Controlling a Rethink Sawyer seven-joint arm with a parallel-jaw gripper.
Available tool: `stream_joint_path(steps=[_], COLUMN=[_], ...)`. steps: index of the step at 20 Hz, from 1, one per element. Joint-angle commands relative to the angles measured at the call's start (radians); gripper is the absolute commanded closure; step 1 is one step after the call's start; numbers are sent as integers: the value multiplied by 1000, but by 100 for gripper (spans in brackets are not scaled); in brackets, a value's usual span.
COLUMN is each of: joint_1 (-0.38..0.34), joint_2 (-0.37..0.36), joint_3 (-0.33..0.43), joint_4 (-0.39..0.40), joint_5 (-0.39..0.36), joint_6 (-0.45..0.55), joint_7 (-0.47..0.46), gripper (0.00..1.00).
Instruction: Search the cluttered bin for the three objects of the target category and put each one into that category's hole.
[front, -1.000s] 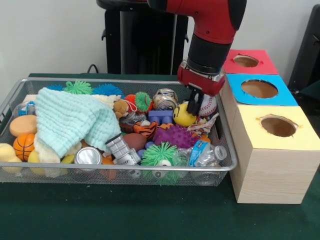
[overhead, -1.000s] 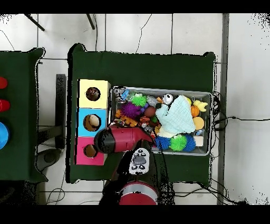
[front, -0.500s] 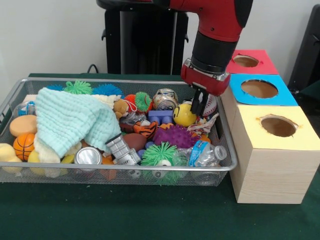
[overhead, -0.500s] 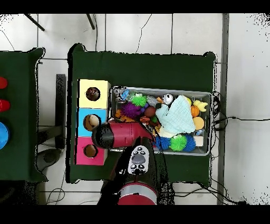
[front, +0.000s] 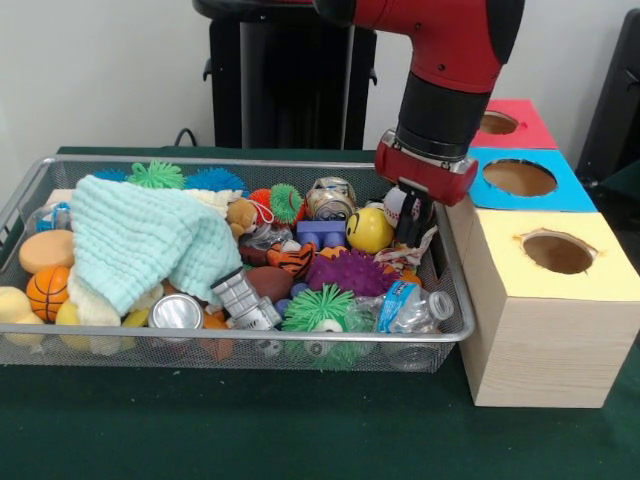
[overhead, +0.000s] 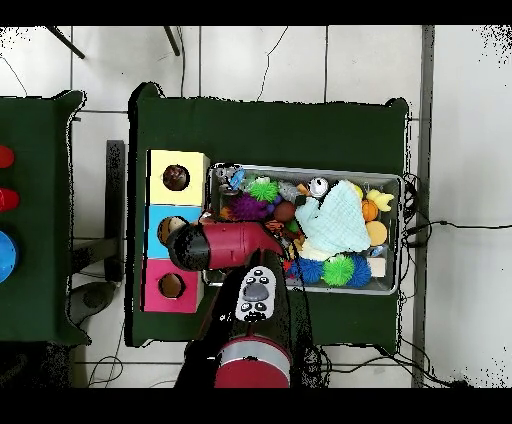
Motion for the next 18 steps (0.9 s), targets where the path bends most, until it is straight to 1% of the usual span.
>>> stream_joint_path(steps=[1,6,8,10,13,18], joint_1=[0,-24,-27,-28,-66,-78], joint_2=[44,54,55,55,56,56], joint_3=[74,97,99,96,143,155], joint_4=[-63,-66,-77,-84,-74,-78], joint_5=[41,29,11,8,3,-8], joint_6=[21,3,22,36,20,20], joint_7=[83,54,24,16,-17,-25], gripper=[100,100,100,100,100,100])
